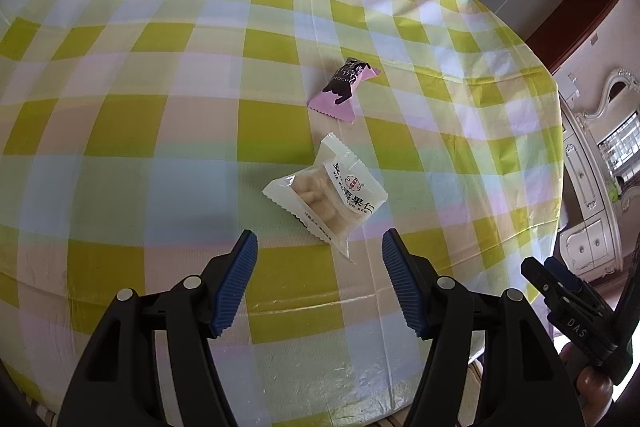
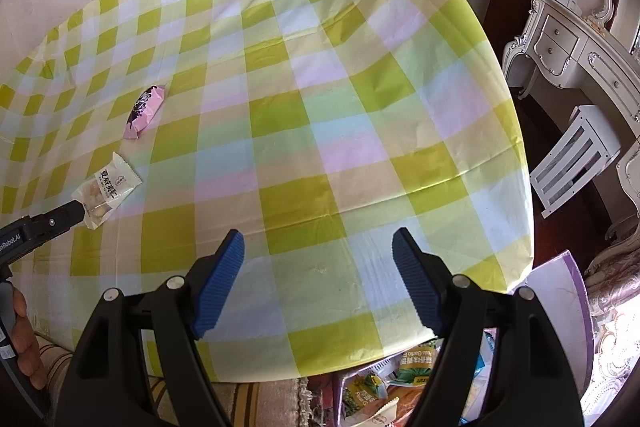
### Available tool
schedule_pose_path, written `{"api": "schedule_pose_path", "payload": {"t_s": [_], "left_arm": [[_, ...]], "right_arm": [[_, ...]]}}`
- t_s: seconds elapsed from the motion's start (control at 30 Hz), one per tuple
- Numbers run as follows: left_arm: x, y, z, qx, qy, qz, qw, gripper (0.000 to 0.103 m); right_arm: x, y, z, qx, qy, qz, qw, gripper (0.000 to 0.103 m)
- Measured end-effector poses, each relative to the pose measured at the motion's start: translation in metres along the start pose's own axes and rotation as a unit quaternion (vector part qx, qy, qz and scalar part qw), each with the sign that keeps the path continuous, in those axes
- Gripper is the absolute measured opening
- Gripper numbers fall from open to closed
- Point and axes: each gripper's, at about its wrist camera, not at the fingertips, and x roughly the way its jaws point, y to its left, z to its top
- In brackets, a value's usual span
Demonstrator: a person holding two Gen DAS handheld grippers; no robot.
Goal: Organize snacks
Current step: 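Grasp the white nut pack with the left tool while the right tool grasps the pink chocolate bar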
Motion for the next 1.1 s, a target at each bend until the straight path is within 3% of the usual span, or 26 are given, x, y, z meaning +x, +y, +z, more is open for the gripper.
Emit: {"api": "schedule_pose_path", "payload": {"t_s": [0.03,0.13,0.27,0.4,0.53,0.63,0.7,0.93,1.1], "left_arm": [[0.0,-0.004,0.001,0.02,-0.005,0.008,0.9998,0.063],[0.002,-0.019,0.006,0.09,-0.017,0.027,0.9954,0.085],[0.012,-0.035,0.01,0.188,-0.02,0.057,0.9803,0.086],[0.029,-0.037,0.017,0.24,-0.004,0.065,0.9687,0.086],[0.042,-0.031,0.023,0.246,0.021,0.046,0.9679,0.084],[0.047,-0.031,0.022,0.248,0.032,0.032,0.9677,0.07],[0.047,-0.032,0.021,0.253,0.028,0.033,0.9665,0.069],[0.044,-0.027,0.022,0.248,0.018,0.029,0.9682,0.049],[0.039,-0.018,0.024,0.225,0.016,0.02,0.974,0.046]], "right_arm": [[0.001,0.002,0.002,-0.001,-0.001,0.003,1.0,0.076],[0.004,0.007,0.006,-0.002,-0.002,0.01,1.0,0.076],[0.008,0.013,0.014,0.0,-0.005,0.02,1.0,0.076],[0.011,0.019,0.026,0.005,-0.01,0.028,1.0,0.076],[0.016,0.029,0.039,0.006,-0.017,0.033,0.999,0.076],[0.023,0.041,0.049,0.002,-0.016,0.037,0.999,0.076],[0.027,0.049,0.055,0.0,-0.018,0.041,0.999,0.076],[0.042,0.081,0.075,-0.002,-0.021,0.063,0.998,0.076],[0.056,0.108,0.088,-0.003,-0.015,0.08,0.997,0.076]]}}
